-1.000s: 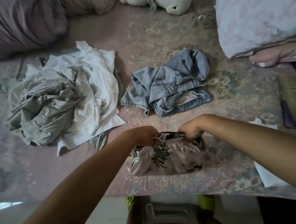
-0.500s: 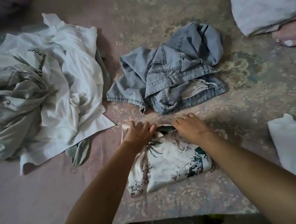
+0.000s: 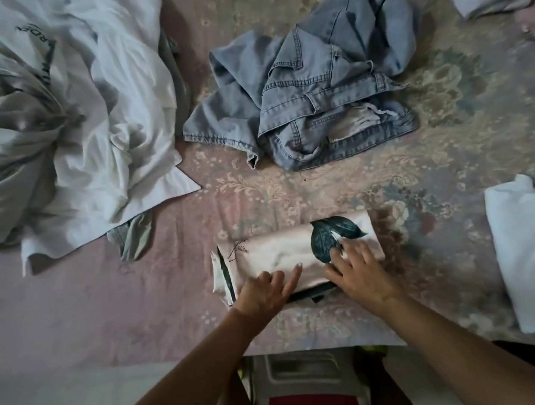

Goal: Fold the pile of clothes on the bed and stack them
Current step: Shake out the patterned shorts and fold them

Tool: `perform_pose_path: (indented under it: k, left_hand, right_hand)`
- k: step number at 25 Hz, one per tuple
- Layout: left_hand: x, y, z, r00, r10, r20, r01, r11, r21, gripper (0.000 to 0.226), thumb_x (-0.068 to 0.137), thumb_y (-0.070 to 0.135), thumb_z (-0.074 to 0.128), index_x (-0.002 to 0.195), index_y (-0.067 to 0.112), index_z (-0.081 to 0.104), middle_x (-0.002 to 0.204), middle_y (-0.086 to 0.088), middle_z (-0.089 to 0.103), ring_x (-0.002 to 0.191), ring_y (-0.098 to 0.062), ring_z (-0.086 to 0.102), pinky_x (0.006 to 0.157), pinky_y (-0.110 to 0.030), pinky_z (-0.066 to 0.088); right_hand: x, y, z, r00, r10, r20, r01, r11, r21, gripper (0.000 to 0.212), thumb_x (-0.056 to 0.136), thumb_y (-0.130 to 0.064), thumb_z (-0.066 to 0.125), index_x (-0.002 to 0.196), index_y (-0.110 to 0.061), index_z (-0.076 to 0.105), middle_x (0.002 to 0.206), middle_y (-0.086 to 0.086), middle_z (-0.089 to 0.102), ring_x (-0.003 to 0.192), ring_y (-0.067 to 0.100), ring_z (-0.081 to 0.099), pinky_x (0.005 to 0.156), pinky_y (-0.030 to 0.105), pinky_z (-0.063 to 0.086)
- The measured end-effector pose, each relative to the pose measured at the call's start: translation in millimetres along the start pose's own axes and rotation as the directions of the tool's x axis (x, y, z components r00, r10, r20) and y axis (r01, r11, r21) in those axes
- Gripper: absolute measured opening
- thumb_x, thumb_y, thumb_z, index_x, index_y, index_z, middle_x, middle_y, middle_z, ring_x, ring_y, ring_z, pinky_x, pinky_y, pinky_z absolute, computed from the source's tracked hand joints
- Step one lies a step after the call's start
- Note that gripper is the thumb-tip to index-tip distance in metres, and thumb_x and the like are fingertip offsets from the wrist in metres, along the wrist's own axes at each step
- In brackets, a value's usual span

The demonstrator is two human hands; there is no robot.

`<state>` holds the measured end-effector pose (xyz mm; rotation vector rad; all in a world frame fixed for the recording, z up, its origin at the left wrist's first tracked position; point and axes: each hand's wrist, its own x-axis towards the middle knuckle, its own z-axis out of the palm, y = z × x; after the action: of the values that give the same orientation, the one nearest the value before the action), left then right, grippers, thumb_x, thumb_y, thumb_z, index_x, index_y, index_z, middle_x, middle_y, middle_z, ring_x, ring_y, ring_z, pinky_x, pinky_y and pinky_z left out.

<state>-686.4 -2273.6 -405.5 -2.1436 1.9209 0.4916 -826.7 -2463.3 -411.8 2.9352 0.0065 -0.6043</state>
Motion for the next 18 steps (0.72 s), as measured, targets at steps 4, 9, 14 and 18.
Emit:
perform_pose_path:
  k: [4,9,14,18]
  left_hand:
    - [6,9,17,0.972,-0.179,0.152,0.194,0.977,-0.093,0.103,0.066,0.018,0.079,0.146,0.009,0.015,0.116,-0.018,0.058,0.080,-0.030,0.059,0.054,-0.034,0.050]
    - [-9,24,13,0.908,-0.357,0.219,0.395,0.904,-0.166,0.104,0.079,0.045,0.064,0.149,0.014,-0.006,0.140,-0.018,0.032,0.123,-0.033,0.040,0.099,-0.058,0.035]
    - [1,28,19,0.926,-0.375,0.042,0.373,0.897,-0.235,0.078,0.085,0.062,0.031,0.148,0.017,0.027,0.152,-0.017,0.029,0.140,-0.037,0.020,0.111,-0.061,0.008]
    - [-11,43,44,0.925,-0.350,0.147,0.379,0.879,-0.291,0.077,0.085,0.069,0.022,0.149,0.025,0.025,0.158,-0.011,0.013,0.144,-0.035,0.011,0.104,-0.073,0.011]
  right_hand:
    - [-14,-24,28,0.995,0.099,0.010,-0.099,0.992,0.075,0.084,0.070,-0.015,0.065,0.143,-0.014,0.025,0.144,0.018,0.038,0.131,0.041,0.035,0.100,0.062,0.032]
    - [-6,-39,23,0.960,0.279,0.037,-0.280,0.932,0.229,0.109,0.054,-0.005,0.078,0.146,-0.017,0.021,0.148,0.018,0.034,0.137,0.035,0.028,0.106,0.059,0.016]
    - [8,-33,30,0.954,0.298,-0.039,-0.276,0.919,0.281,0.113,0.059,0.003,0.071,0.152,-0.019,0.009,0.151,0.014,0.032,0.140,0.030,0.025,0.112,0.050,0.006]
    - [-16,-36,36,0.983,0.180,0.046,-0.185,0.934,0.306,0.103,0.073,-0.035,0.065,0.152,-0.021,0.001,0.155,0.016,0.021,0.143,0.034,0.013,0.108,0.057,0.013]
